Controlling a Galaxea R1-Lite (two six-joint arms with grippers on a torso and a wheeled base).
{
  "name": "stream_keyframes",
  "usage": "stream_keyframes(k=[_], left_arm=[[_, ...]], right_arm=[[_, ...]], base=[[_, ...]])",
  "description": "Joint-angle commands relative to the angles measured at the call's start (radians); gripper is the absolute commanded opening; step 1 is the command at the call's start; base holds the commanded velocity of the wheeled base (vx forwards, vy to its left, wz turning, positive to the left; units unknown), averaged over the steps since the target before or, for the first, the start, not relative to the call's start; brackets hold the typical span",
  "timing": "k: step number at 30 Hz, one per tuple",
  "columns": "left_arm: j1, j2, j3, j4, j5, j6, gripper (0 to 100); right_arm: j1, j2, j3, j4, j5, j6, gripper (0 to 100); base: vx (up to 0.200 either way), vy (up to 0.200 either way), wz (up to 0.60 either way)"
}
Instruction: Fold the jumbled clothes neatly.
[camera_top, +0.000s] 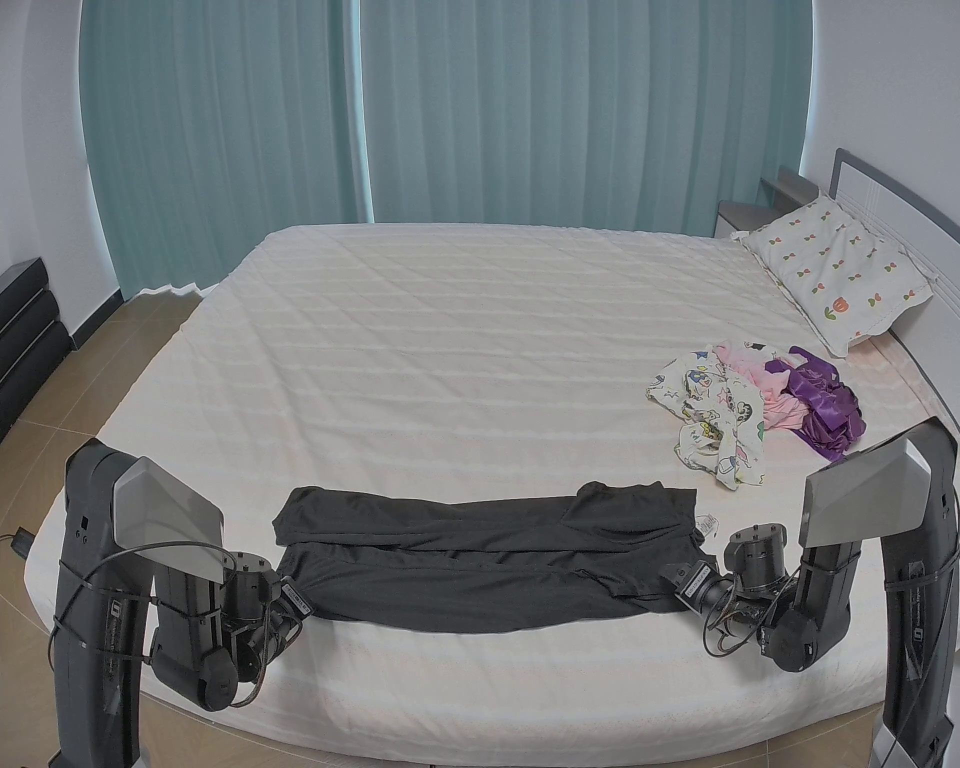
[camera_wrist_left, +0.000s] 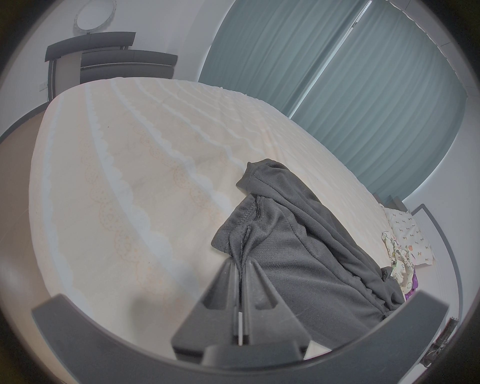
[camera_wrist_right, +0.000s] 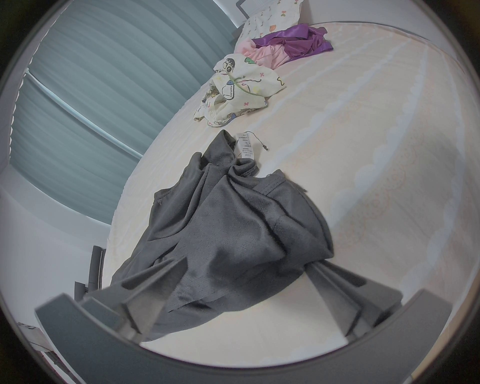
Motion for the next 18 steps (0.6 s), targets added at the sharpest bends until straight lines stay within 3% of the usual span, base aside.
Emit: stream_keyframes(k=[1, 4, 9, 18], left_arm=[[0.000, 0.000, 0.001, -0.001, -0.001, 0.000, 0], [0.002, 0.000, 0.002, -0.001, 0.000, 0.000, 0], [0.009, 0.000, 0.007, -0.001, 0.000, 0.001, 0], [0.034, -0.057, 0.070, -0.006, -0.009, 0.007, 0]], right_arm=[[0.001, 0.033, -0.020, -0.002, -0.015, -0.010, 0], [0.011, 0.065, -0.037, -0.013, -0.070, -0.041, 0], [0.006, 0.054, -0.027, -0.028, -0.075, -0.035, 0], [-0.002, -0.033, 0.127, -0.158, -0.024, -0.032, 0]], base=[[0.000, 0.000, 0.00], [0.000, 0.000, 0.00], [0.000, 0.000, 0.00], [0.000, 0.000, 0.00]])
